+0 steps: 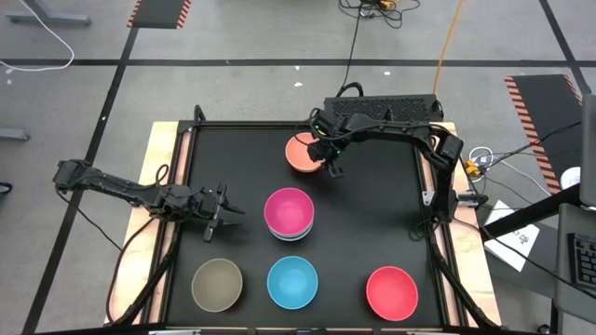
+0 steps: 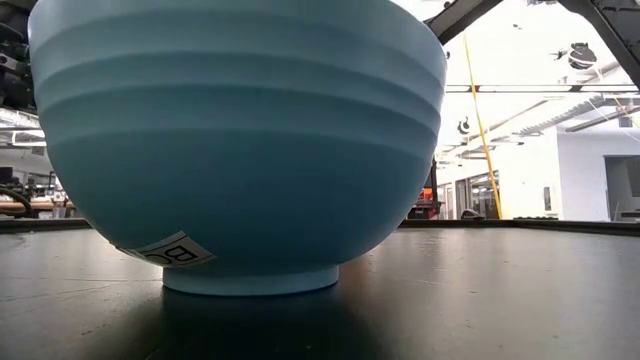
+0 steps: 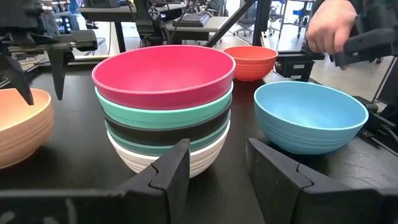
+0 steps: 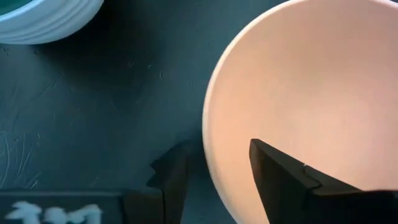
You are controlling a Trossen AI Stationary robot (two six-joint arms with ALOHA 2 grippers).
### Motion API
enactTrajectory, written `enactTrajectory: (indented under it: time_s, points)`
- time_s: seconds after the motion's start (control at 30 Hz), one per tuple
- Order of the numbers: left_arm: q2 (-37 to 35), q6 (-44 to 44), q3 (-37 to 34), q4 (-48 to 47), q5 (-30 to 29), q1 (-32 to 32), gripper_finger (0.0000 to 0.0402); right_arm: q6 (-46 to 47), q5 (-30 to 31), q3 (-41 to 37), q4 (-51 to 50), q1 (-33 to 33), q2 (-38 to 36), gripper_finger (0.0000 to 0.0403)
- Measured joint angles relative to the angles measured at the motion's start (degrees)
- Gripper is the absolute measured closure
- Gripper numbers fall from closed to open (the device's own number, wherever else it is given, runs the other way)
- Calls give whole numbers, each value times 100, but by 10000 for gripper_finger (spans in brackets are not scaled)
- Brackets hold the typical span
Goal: Nest bowls inside each other
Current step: Stack the orange bowl on the pink bowl
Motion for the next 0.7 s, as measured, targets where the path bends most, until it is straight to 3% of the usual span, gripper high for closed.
enactTrajectory:
  time_s: [0.4, 0.7]
  points:
    - [-1, 4, 0, -1, 0, 1, 241, 51, 12, 7, 31, 7, 103, 247]
    - [0, -14, 0, -5, 121, 0, 240, 101, 469, 4, -234, 44, 448, 265]
